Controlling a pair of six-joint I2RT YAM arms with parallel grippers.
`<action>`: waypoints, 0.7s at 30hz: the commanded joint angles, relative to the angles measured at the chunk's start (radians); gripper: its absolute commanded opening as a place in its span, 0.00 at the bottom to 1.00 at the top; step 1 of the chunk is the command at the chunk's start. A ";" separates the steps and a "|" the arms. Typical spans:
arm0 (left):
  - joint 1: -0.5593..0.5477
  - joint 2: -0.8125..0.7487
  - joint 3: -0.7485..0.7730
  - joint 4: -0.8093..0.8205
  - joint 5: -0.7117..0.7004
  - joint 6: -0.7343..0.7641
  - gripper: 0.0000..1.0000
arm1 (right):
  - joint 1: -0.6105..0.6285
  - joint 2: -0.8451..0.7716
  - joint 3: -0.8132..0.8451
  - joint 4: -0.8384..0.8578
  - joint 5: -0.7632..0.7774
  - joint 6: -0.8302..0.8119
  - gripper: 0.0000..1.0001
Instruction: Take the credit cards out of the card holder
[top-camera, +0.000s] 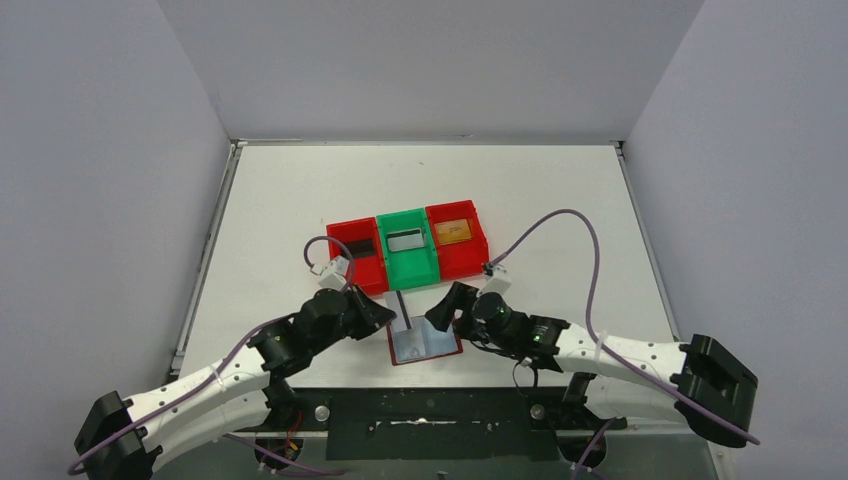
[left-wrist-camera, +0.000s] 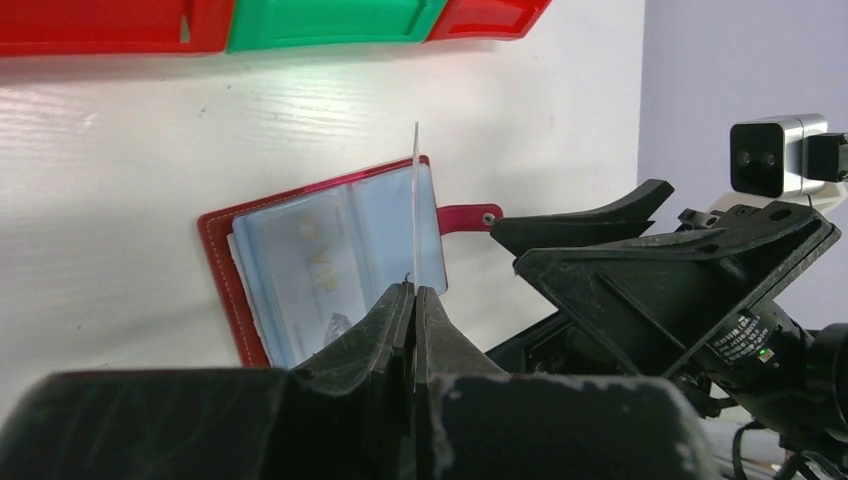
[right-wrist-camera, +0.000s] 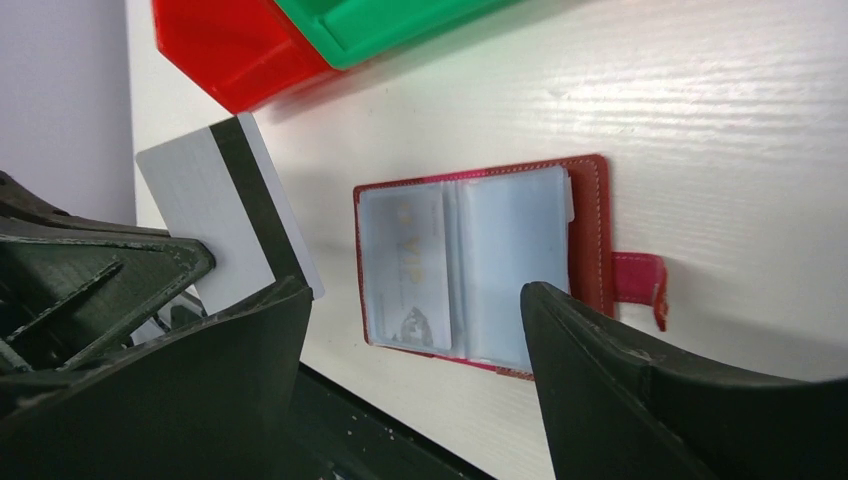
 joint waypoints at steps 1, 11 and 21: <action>0.006 -0.027 0.012 0.129 0.041 0.071 0.00 | -0.006 -0.130 -0.077 0.193 0.121 -0.054 0.83; 0.005 -0.059 -0.028 0.292 0.132 0.107 0.00 | -0.016 -0.295 -0.177 0.333 0.082 -0.117 0.86; 0.007 -0.040 -0.047 0.408 0.198 0.093 0.00 | -0.208 -0.169 -0.176 0.550 -0.371 -0.097 0.68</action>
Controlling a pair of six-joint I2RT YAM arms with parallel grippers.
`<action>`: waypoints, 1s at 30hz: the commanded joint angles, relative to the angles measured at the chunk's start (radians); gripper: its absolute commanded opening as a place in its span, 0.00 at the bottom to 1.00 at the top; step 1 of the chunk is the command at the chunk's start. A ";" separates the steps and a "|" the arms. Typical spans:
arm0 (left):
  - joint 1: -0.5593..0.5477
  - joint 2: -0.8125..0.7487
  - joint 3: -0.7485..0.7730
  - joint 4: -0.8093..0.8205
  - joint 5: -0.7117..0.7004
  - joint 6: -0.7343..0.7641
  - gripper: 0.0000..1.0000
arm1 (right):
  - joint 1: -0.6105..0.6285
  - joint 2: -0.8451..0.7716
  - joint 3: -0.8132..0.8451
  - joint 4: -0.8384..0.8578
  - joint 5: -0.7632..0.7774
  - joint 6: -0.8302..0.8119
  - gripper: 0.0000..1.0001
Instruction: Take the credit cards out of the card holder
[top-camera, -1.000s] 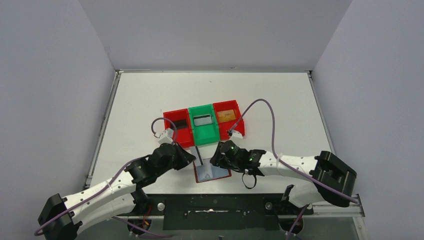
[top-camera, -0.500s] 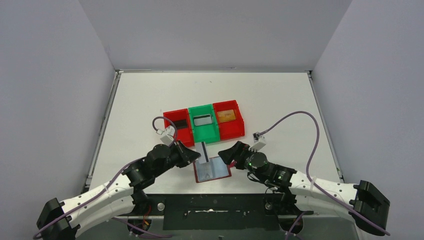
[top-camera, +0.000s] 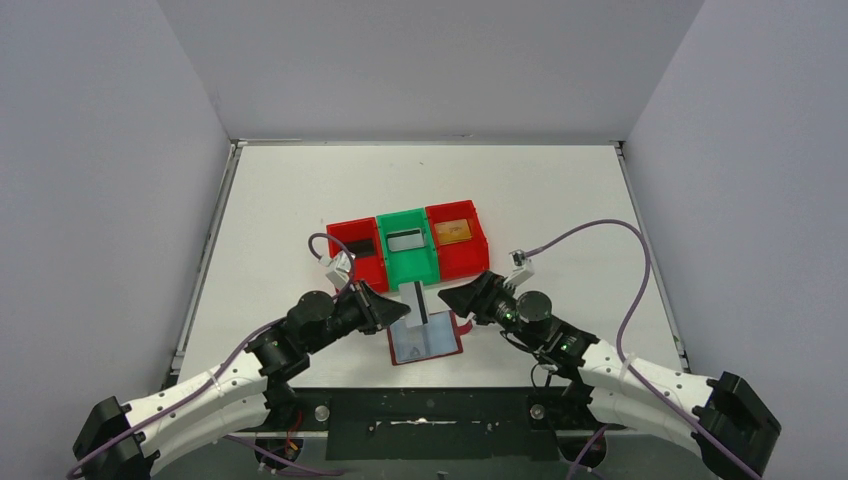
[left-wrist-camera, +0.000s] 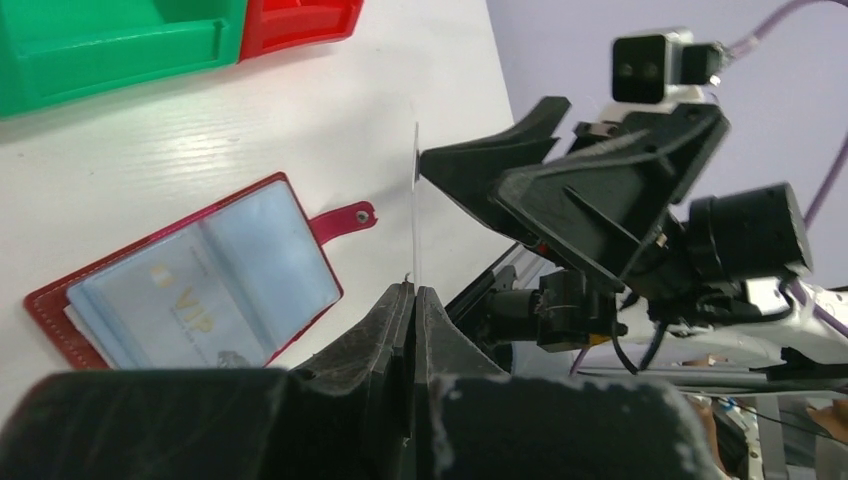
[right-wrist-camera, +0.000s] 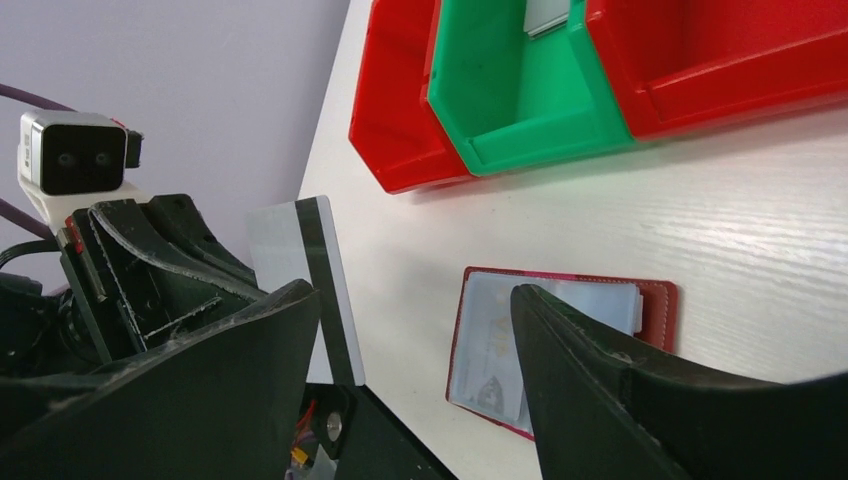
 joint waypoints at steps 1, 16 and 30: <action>0.008 0.010 -0.004 0.162 0.064 0.012 0.00 | -0.076 0.098 0.004 0.263 -0.288 0.015 0.66; 0.020 0.053 -0.029 0.273 0.119 -0.043 0.00 | -0.107 0.224 0.039 0.466 -0.458 0.035 0.37; 0.052 0.087 -0.047 0.337 0.130 -0.075 0.00 | -0.138 0.199 0.034 0.488 -0.543 0.045 0.20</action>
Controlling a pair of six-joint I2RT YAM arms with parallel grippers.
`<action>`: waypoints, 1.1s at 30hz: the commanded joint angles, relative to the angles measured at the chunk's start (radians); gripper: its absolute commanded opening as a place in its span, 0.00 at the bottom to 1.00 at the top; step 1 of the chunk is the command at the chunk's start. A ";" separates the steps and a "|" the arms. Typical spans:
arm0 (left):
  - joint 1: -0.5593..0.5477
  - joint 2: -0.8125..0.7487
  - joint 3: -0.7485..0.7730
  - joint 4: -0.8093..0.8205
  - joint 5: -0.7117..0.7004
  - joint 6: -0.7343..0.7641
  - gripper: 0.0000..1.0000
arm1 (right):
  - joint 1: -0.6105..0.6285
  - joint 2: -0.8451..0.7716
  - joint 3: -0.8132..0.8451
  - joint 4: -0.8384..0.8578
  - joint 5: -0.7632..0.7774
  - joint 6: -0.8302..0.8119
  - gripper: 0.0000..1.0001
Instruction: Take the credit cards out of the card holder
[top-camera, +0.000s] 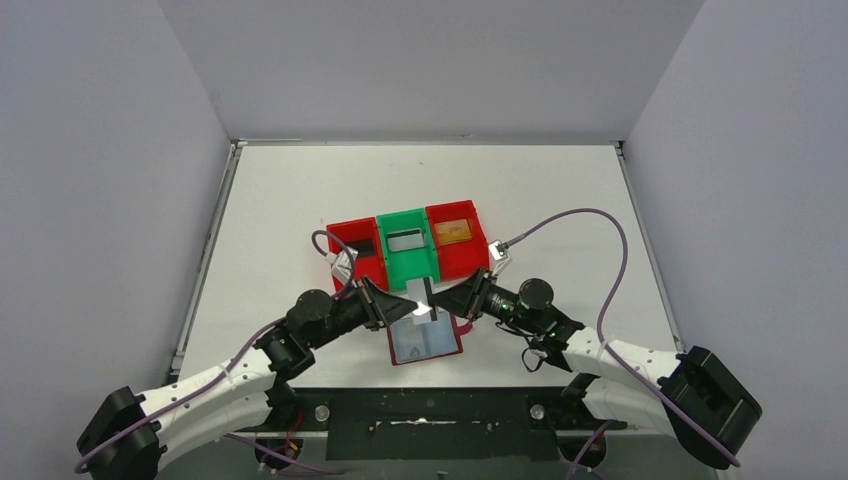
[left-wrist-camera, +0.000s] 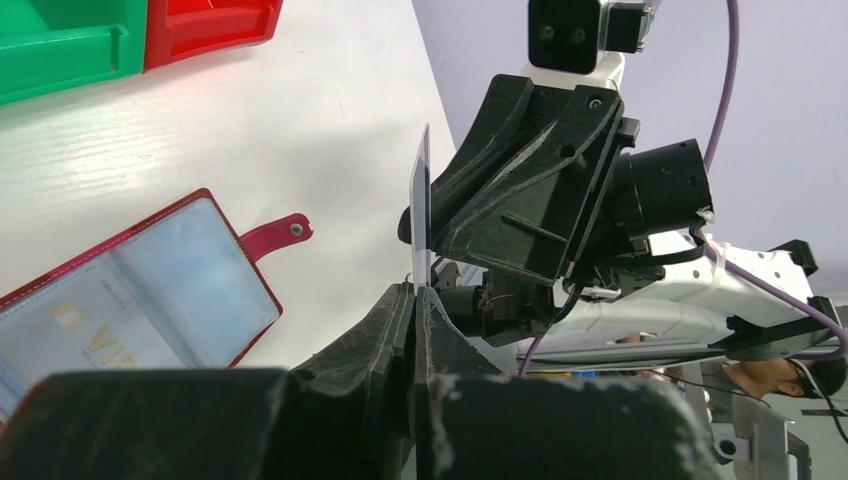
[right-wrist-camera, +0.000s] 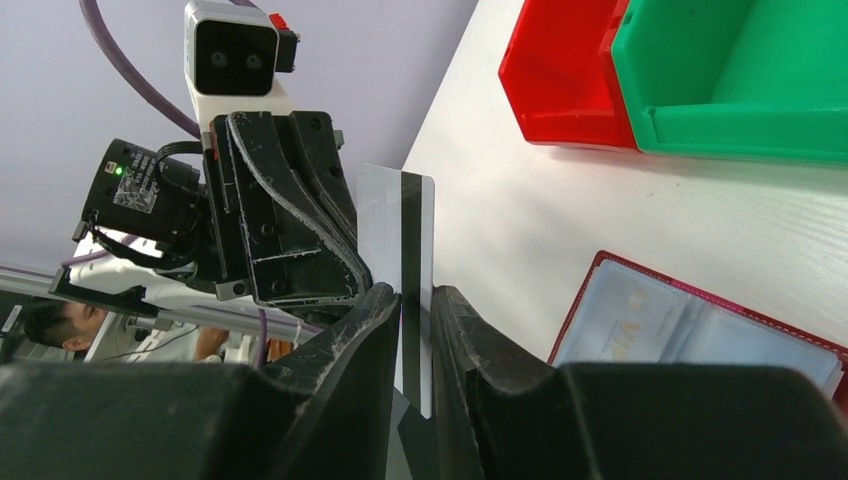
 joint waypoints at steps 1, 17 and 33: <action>0.017 0.009 -0.009 0.107 0.020 -0.020 0.00 | -0.006 -0.026 0.029 0.101 -0.059 0.003 0.19; 0.067 0.030 -0.045 0.209 0.178 -0.046 0.00 | -0.028 -0.004 -0.004 0.267 -0.117 0.073 0.22; 0.101 0.072 -0.055 0.295 0.290 -0.056 0.00 | -0.035 0.056 0.005 0.338 -0.158 0.106 0.17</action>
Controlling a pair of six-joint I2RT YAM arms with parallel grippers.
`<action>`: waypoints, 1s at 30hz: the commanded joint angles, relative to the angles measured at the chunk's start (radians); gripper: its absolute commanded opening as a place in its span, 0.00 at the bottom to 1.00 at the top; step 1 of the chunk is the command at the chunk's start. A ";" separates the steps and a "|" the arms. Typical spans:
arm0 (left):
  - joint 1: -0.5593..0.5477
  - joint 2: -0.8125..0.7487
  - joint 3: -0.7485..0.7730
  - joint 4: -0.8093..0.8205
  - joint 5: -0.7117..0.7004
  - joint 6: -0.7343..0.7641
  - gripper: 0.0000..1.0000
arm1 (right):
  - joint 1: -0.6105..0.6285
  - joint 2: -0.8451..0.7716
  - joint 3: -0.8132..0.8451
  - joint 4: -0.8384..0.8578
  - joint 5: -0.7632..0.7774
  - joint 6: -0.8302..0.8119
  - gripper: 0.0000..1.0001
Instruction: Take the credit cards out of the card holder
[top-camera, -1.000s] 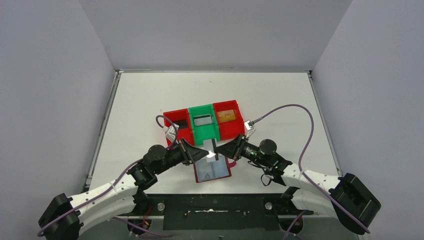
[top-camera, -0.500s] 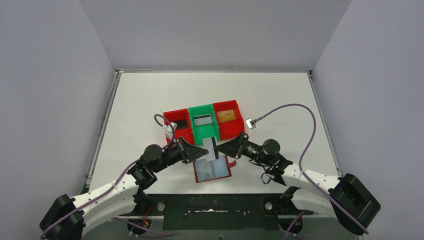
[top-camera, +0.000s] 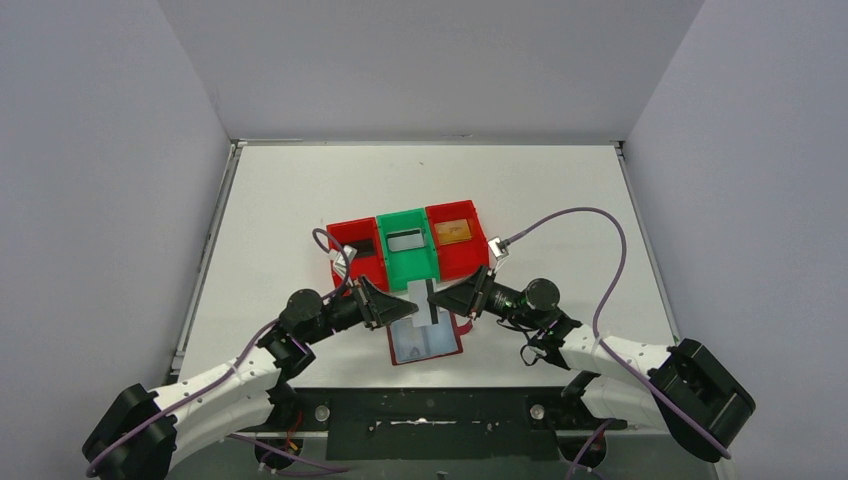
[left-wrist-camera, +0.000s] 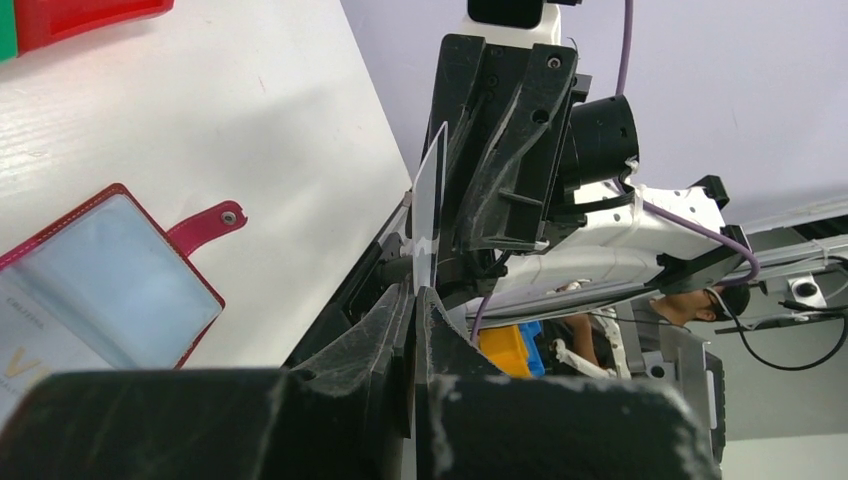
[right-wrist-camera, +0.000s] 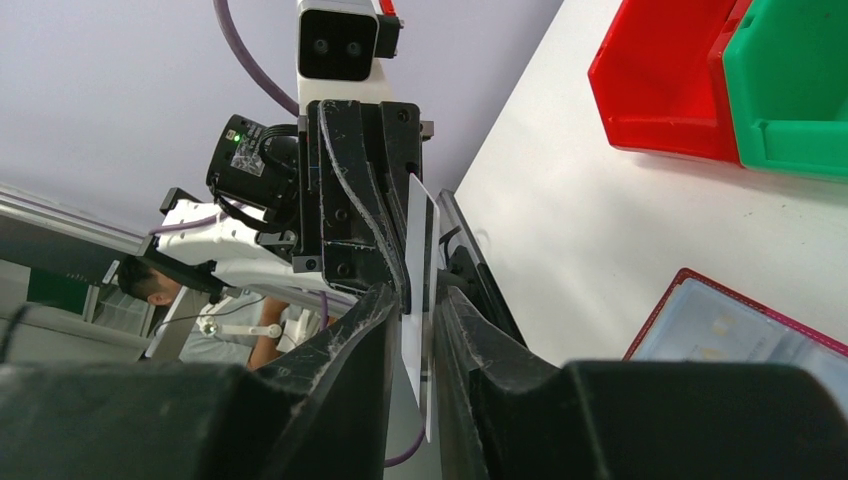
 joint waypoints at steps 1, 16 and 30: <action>0.006 0.007 0.007 0.046 0.047 0.014 0.00 | -0.001 0.004 0.021 0.129 -0.031 0.009 0.16; 0.030 -0.068 -0.043 0.033 0.002 -0.017 0.00 | -0.002 0.034 0.032 0.169 -0.073 0.028 0.10; 0.044 -0.162 0.102 -0.393 -0.127 0.134 0.63 | -0.004 -0.044 0.058 -0.094 0.018 -0.076 0.00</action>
